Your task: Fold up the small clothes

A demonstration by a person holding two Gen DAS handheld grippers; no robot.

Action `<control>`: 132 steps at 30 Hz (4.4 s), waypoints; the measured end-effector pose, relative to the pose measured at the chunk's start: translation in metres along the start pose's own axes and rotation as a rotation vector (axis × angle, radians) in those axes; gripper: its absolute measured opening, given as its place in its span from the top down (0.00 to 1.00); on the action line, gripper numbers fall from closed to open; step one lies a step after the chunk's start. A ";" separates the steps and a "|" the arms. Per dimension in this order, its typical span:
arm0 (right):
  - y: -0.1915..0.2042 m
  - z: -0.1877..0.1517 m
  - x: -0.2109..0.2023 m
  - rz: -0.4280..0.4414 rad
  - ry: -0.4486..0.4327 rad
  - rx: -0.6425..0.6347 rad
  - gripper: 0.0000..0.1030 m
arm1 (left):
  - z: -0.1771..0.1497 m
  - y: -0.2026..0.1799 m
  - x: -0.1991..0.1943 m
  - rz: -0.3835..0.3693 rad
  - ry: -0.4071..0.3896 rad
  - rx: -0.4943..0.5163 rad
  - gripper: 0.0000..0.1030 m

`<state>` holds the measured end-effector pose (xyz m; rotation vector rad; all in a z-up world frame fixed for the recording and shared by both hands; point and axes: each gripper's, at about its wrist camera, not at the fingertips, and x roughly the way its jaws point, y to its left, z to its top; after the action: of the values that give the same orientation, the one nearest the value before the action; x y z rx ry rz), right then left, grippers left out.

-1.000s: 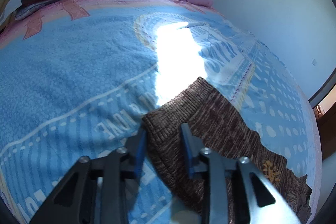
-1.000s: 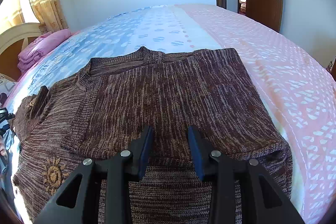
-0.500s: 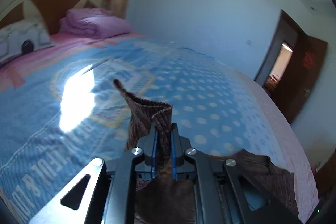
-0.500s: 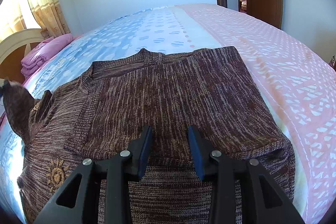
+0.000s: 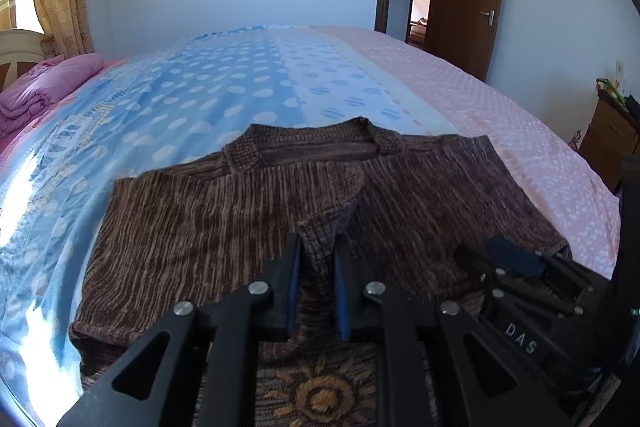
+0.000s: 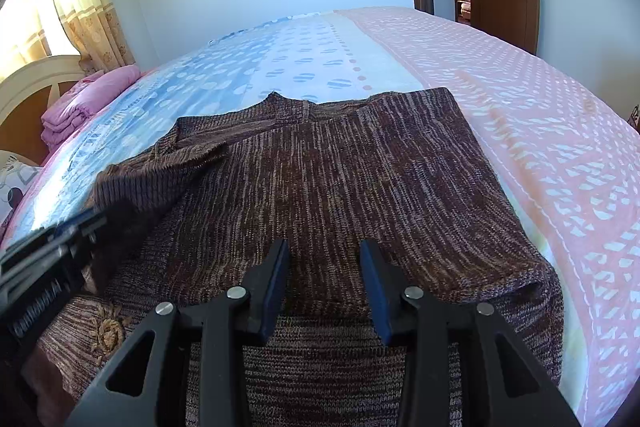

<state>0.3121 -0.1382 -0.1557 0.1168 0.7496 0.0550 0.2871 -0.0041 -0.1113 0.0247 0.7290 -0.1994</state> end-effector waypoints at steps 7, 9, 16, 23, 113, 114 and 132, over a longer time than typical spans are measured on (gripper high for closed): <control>0.012 0.006 0.004 0.009 0.042 -0.057 0.38 | -0.022 0.078 -0.047 0.095 -0.101 -0.209 0.21; 0.010 0.013 0.001 0.095 0.052 -0.005 0.38 | -0.032 0.104 -0.049 0.147 -0.103 -0.298 0.20; 0.044 0.055 0.021 0.223 0.065 0.019 0.38 | -0.066 0.148 -0.021 0.253 0.009 -0.502 0.22; 0.083 0.057 0.064 0.153 0.115 -0.090 0.53 | -0.065 0.148 -0.013 0.272 0.022 -0.481 0.12; -0.094 -0.151 -0.293 0.063 0.117 -0.257 0.35 | -0.227 0.084 -0.184 -0.362 0.235 0.040 0.01; -0.102 -0.157 -0.293 0.063 0.125 -0.225 0.36 | -0.231 0.083 -0.181 -0.359 0.244 0.037 0.01; -0.063 -0.199 -0.214 -0.028 0.374 -0.261 0.52 | -0.251 0.085 -0.163 -0.360 0.305 -0.025 0.20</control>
<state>0.0204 -0.2033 -0.1634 -0.1570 1.1096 0.1505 0.0193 0.1303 -0.1950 -0.1031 1.0382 -0.5385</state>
